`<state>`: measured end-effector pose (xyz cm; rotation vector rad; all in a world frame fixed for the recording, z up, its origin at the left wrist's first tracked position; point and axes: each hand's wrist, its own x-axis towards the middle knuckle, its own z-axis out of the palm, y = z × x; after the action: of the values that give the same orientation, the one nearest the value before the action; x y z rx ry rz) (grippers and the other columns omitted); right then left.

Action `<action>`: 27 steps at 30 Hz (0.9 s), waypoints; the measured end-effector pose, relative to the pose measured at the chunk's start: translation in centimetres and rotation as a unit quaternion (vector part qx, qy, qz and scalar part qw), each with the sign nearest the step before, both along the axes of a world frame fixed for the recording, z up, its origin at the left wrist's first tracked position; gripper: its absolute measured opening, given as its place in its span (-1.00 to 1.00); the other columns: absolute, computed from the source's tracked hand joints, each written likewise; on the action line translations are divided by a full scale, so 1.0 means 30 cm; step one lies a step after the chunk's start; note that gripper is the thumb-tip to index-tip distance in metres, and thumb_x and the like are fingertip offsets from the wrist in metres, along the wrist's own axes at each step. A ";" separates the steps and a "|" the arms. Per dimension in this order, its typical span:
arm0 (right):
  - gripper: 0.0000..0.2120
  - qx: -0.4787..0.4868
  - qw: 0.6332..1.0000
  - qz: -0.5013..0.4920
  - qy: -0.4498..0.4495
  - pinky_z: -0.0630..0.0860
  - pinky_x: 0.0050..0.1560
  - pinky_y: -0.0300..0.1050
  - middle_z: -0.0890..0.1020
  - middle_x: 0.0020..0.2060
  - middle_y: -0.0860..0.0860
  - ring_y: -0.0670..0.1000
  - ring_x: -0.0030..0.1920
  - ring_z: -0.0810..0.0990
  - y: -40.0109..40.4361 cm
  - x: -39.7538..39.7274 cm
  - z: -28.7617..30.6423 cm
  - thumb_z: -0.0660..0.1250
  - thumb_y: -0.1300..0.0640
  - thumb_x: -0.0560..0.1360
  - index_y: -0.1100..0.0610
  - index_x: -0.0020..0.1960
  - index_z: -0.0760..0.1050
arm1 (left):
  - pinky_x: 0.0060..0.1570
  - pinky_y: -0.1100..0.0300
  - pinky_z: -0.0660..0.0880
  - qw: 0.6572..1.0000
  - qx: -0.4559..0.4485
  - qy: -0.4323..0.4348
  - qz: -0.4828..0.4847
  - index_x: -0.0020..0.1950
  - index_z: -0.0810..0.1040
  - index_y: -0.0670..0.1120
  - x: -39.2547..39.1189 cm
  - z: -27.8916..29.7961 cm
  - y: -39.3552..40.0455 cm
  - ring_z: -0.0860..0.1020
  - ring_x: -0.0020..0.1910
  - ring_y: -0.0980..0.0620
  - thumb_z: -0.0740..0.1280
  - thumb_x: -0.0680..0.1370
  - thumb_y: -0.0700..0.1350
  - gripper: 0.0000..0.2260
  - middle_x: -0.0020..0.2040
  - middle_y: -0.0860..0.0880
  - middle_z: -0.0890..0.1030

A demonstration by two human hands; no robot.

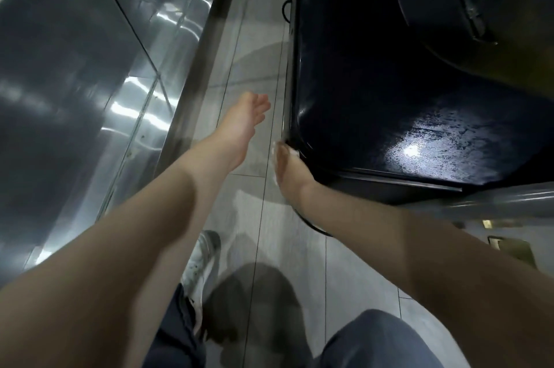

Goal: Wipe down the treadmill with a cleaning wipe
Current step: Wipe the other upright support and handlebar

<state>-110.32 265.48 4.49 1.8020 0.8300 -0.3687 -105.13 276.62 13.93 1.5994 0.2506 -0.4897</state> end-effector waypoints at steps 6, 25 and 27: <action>-0.46 -0.027 0.976 0.209 -0.057 -0.48 0.33 0.39 -0.26 0.48 0.39 0.39 0.45 -0.36 -0.349 -0.207 -0.043 0.08 0.10 0.59 0.37 0.49 0.19 | 0.53 0.02 0.08 0.999 0.024 -0.014 -0.045 0.54 0.31 -0.05 0.018 0.002 -0.026 0.32 0.48 0.07 -0.04 0.67 -0.01 -0.55 0.49 0.02 0.40; -0.44 0.273 0.951 0.148 -0.007 -0.27 0.53 0.01 -0.19 0.57 0.09 0.06 0.56 -0.20 -0.654 -0.203 0.080 -0.15 0.20 0.63 0.24 0.58 -0.23 | 0.54 0.19 -0.06 0.885 0.259 -0.250 -0.297 0.59 0.17 0.01 -0.092 -0.022 -0.237 -0.01 0.59 0.11 0.08 0.70 -0.08 -0.56 0.62 0.06 0.06; -0.45 0.307 0.942 0.122 -0.052 -0.22 0.55 0.03 -0.12 0.57 0.07 0.05 0.56 -0.13 -0.656 -0.235 0.085 -0.15 0.21 0.62 0.22 0.59 -0.19 | 0.52 0.20 -0.07 0.880 0.261 -0.262 -0.299 0.59 0.18 0.01 -0.085 -0.026 -0.265 -0.01 0.59 0.11 0.08 0.69 -0.08 -0.56 0.62 0.05 0.07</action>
<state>-117.37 245.80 7.04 2.2251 1.1636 0.1732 -107.66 268.67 13.15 2.2805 -0.5954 -0.4491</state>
